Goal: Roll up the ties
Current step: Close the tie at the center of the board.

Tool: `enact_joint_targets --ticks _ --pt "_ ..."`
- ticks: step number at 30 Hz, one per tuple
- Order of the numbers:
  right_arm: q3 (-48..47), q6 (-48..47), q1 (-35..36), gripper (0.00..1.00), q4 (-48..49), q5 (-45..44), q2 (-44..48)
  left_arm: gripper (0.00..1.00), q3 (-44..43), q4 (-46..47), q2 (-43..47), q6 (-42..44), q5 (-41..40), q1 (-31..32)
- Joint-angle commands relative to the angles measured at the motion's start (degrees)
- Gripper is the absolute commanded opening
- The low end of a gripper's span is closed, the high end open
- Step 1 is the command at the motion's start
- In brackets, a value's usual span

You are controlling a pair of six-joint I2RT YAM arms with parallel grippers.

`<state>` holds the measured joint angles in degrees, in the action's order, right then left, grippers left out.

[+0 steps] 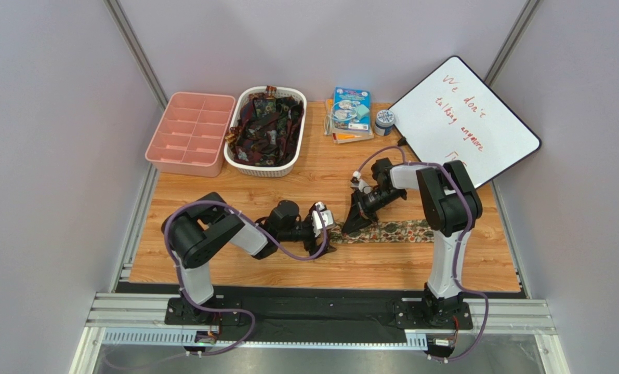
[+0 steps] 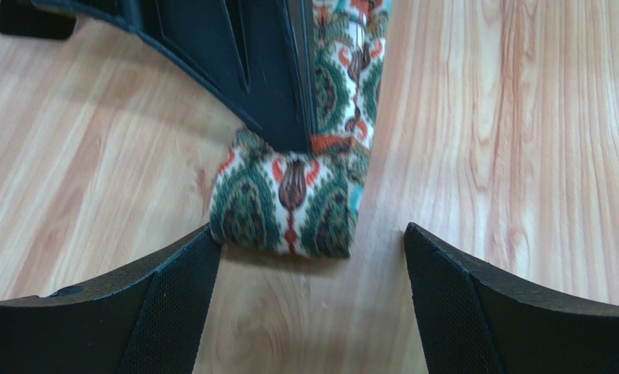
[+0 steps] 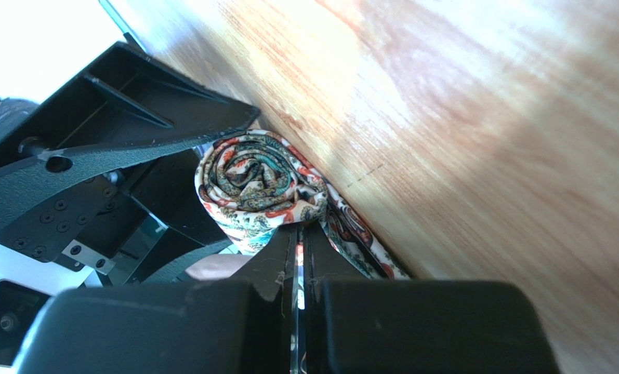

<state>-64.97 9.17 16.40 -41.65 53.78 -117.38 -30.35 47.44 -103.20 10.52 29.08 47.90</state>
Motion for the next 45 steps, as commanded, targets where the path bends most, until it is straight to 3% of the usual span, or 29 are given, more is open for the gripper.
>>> enact_joint_targets --ticks 1,2,5,6,8,9,13,14,16,21,28,31,32,33,34,35,40,41,45 --pt "0.9 -4.9 0.6 0.0 2.9 -13.0 -4.7 0.9 -1.6 12.3 -5.3 -0.4 2.7 0.0" --pt "0.8 -5.0 0.6 0.0 2.9 -12.7 -4.9 0.88 -1.9 12.5 -6.3 0.3 3.7 0.0" --pt "0.2 -5.8 0.6 0.0 2.4 -12.6 -4.3 0.71 -2.8 11.1 -6.7 1.5 5.4 0.0" --pt "-0.2 -6.1 0.6 0.0 2.0 -12.6 -3.9 0.57 -3.2 6.5 -6.1 2.0 5.9 -0.1" --pt "-1.7 -7.0 0.5 0.03 -0.2 -11.6 -2.7 0.44 -4.8 -0.1 -3.3 5.2 7.1 0.1" --pt "-2.1 -7.1 0.4 0.06 -0.9 -11.3 -0.4 0.33 -4.9 -4.6 -2.5 6.5 6.5 0.3" --pt "-3.0 -8.4 0.4 0.3 -5.4 -10.6 6.5 0.22 -6.2 -15.2 0.9 10.3 2.8 1.1" --pt "-3.1 -8.4 0.3 0.41 -6.2 -10.1 7.7 0.22 -7.2 -18.1 1.2 11.0 2.1 1.0" --pt "-3.0 -8.2 0.2 0.47 -7.7 -9.4 10.7 0.21 -9.0 -22.8 1.4 10.9 0.5 1.3" --pt "-2.7 -4.2 1.3 0.5 -6.3 -6.4 11.3 0.24 -11.6 -29.1 1.2 11.2 -3.1 2.3" --pt "-2.4 -2.1 3.6 0.45 -2.7 -6.0 7.4 0.29 -15.7 -35.9 0.5 9.9 -8.0 3.1" --pt "-2.3 -3.5 3.9 0.35 -2.8 -8.6 5.2 0.31 -16.1 -37.1 0.3 9.2 -8.3 3.2" --pt "-2.2 -3.7 3.7 0.23 -2.8 -9.2 4.8 0.33 -16.2 -37.2 0.3 8.9 -8.6 3.2" --pt "-2.1 -4.0 3.6 0.17 -2.8 -9.1 4.0 0.34 -16.3 -37.2 0.3 8.5 -8.7 3.2" --pt "-2.0 -4.4 3.5 0.11 -2.7 -10.1 3.7 0.38 -16.4 -37.2 0.4 8.2 -8.7 3.1" --pt "-1.8 -4.5 3.4 0.0 -2.6 -10.5 3.6 0.48 -16.3 -37.2 0.9 7.2 -9.0 3.1" --pt "-0.9 -5.9 1.6 0.0 -1.6 -12.4 1.9 0.75 -12.2 -31.1 6.6 1.2 -5.8 0.5" --pt "-0.4 -6.4 1.1 0.0 -1.2 -12.6 1.7 0.99 -11.0 -28.7 10.0 -0.3 -4.7 -0.9" --pt "0.6 -7.4 0.4 0.0 1.5 -13.3 1.6 1.0 -8.8 -24.2 17.8 -5.1 -7.1 -1.3"
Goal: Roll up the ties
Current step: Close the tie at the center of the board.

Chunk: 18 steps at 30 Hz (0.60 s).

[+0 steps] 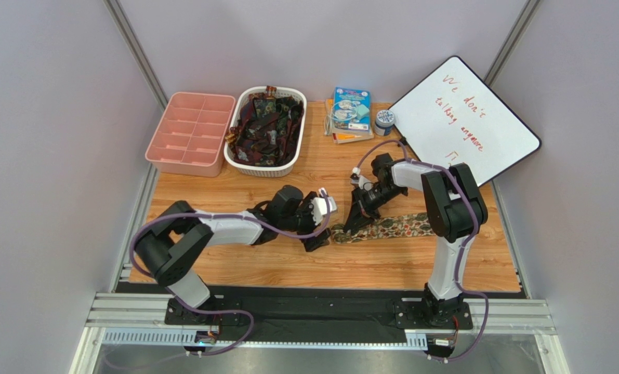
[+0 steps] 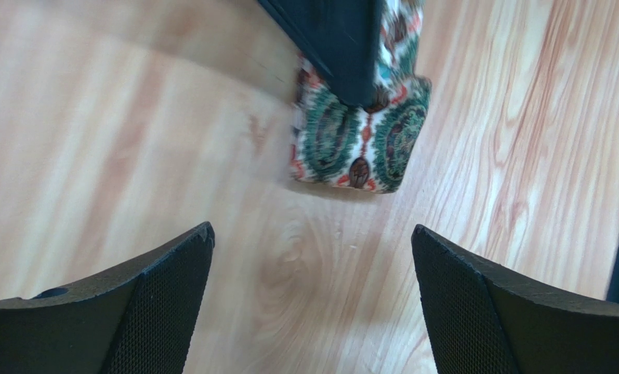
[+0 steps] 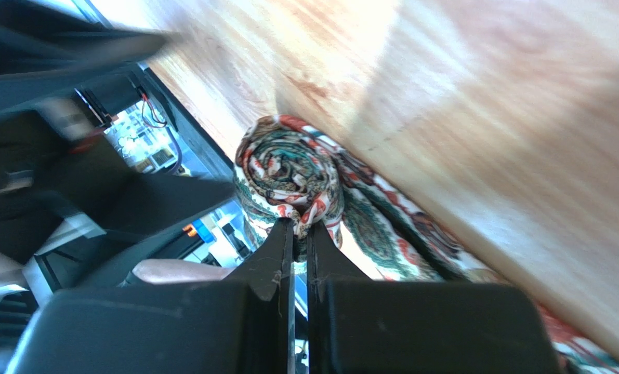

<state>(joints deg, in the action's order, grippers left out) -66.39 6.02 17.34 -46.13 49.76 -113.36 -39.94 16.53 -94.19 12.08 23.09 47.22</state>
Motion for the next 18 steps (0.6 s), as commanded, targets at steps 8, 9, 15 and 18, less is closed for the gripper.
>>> enact_joint_targets --ticks 8,9,15,18 --pt "0.9 -4.4 -0.3 0.0 7.3 -7.3 -5.5 0.99 6.0 16.9 17.5 -9.9 2.3 -0.8" --pt "0.7 -4.2 0.0 0.0 7.1 -7.5 -6.3 0.99 4.1 12.8 17.2 -9.2 4.7 -1.0" --pt "-0.7 -2.9 0.4 0.0 6.3 -4.5 -10.6 1.0 13.1 32.5 9.6 -10.7 6.9 -0.8" --pt "-0.8 -2.8 0.6 0.0 7.0 -1.9 -11.9 0.98 16.8 45.0 2.4 -9.3 6.7 -0.7"
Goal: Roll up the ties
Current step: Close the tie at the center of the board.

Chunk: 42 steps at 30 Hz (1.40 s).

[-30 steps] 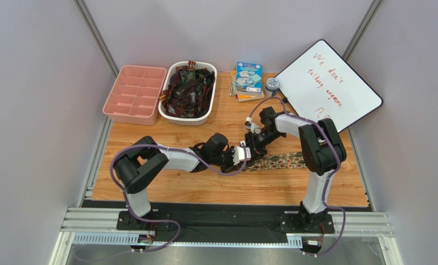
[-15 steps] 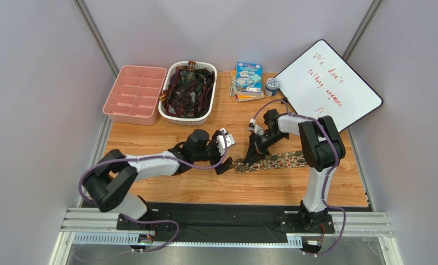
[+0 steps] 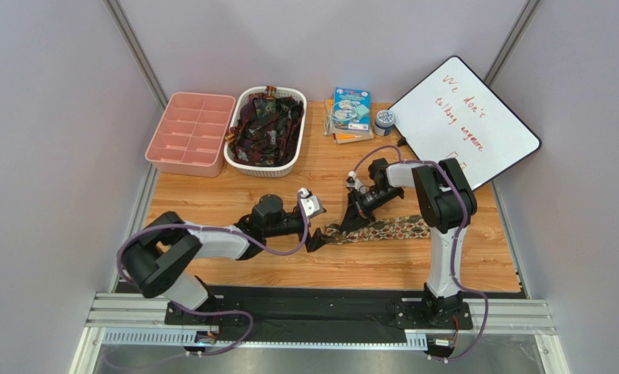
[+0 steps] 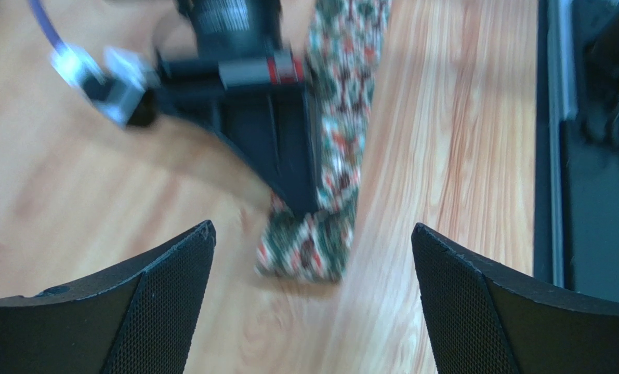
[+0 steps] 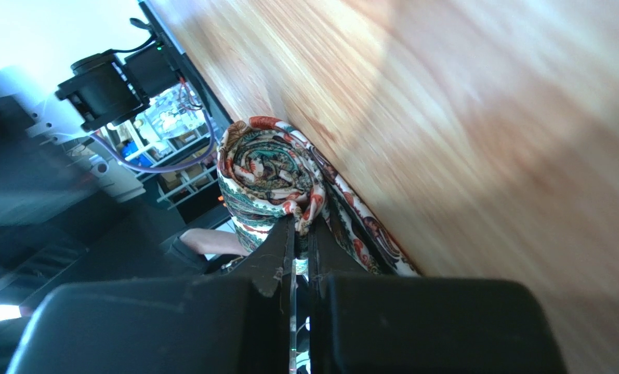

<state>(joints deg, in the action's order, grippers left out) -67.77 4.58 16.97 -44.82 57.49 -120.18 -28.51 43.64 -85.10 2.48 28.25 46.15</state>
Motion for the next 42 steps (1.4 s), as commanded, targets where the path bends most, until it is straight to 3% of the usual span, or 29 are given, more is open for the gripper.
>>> enact_joint_targets --ticks 1,14,18,19,21,24,27,30,42 --pt "0.5 -1.2 1.0 0.0 6.0 -9.3 -5.5 0.97 5.7 19.6 -9.6 0.5 1.4 0.5" --pt "-1.0 -1.1 1.1 0.0 5.5 -9.4 -6.7 0.9 0.8 36.5 -30.6 4.5 -0.8 1.5" --pt "-1.2 -1.6 1.1 0.0 5.1 -9.5 -5.7 0.74 1.6 35.6 -31.1 7.8 -0.5 1.7" --pt "-1.4 -1.8 1.0 0.0 5.0 -9.2 -5.4 0.66 1.6 34.4 -29.8 8.5 -0.9 1.8" --pt "-1.6 -1.6 1.0 0.0 4.7 -8.6 -4.5 0.59 0.8 25.9 -27.5 10.6 -1.5 2.1" --pt "-1.4 -1.2 0.6 0.12 4.8 -6.8 -0.1 0.51 -0.5 14.8 -23.2 12.5 -4.1 2.5" --pt "-1.2 -1.0 -0.2 0.4 3.7 -6.4 5.2 0.45 -1.4 7.2 -19.7 14.2 -5.6 2.7" --pt "-1.3 -1.2 -0.9 0.48 1.3 -7.0 8.9 0.42 -3.6 -1.5 -17.3 14.6 -7.2 2.9" --pt "1.6 3.9 1.0 0.45 5.4 -5.7 9.9 0.38 -17.6 -34.6 -15.4 12.2 -13.4 3.7"
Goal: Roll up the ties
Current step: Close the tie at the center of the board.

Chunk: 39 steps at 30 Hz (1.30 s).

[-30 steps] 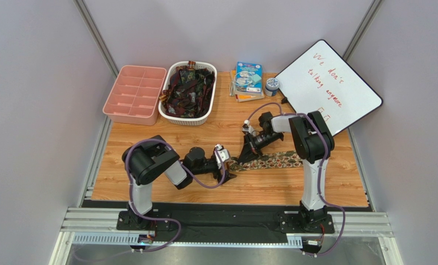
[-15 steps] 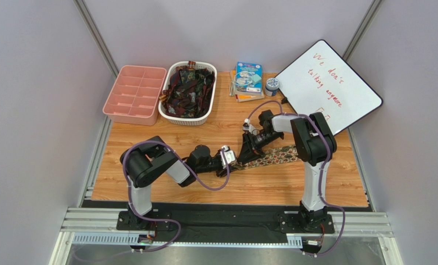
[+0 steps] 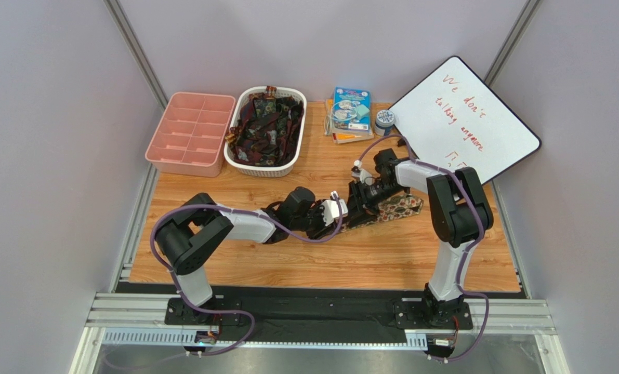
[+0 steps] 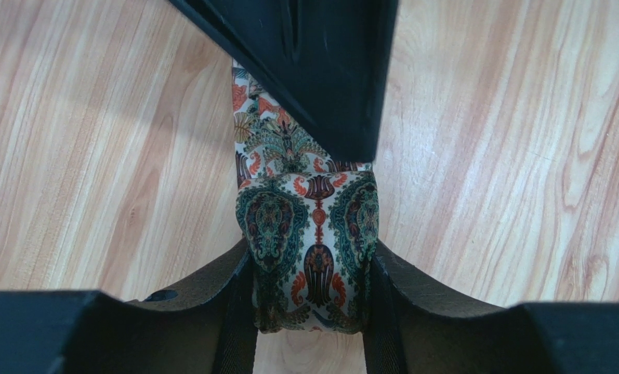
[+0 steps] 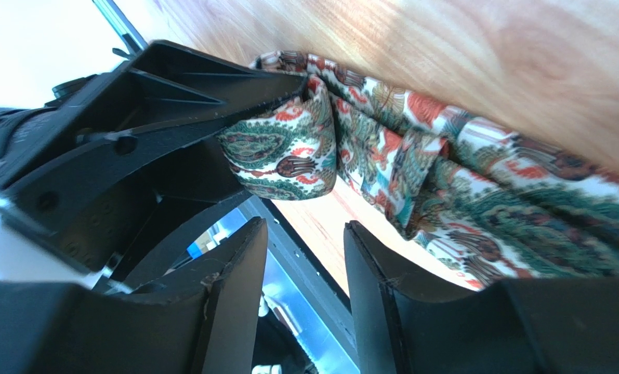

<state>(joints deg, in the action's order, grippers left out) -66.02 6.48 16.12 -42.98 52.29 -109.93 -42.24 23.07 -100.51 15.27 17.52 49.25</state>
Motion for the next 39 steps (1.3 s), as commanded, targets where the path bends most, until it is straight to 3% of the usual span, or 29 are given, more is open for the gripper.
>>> enact_joint_targets --ticks 1,9,20,29,33,39 --pt "-1.3 2.1 2.0 0.44 4.5 -1.2 -0.7 0.38 -4.8 -14.7 -0.3 -0.7 -2.3 0.6" --pt "-5.7 4.1 -0.7 0.36 6.6 -6.5 -5.3 0.37 -2.8 -15.0 0.1 2.7 0.5 0.6" --pt "3.9 3.6 -0.8 0.35 3.4 -13.9 -4.2 0.37 -2.7 -20.8 3.3 8.5 3.9 0.2" --pt "5.4 5.5 -0.8 0.35 5.0 -5.5 2.9 0.38 -6.8 -28.8 1.6 9.5 6.1 0.1" --pt "8.4 10.4 -0.2 0.4 13.0 -2.0 9.0 0.39 -7.5 -28.6 0.5 9.2 6.2 0.1" --pt "9.8 16.5 3.4 0.45 18.3 1.7 7.8 0.39 -8.6 -29.3 -0.7 9.4 5.3 0.1"
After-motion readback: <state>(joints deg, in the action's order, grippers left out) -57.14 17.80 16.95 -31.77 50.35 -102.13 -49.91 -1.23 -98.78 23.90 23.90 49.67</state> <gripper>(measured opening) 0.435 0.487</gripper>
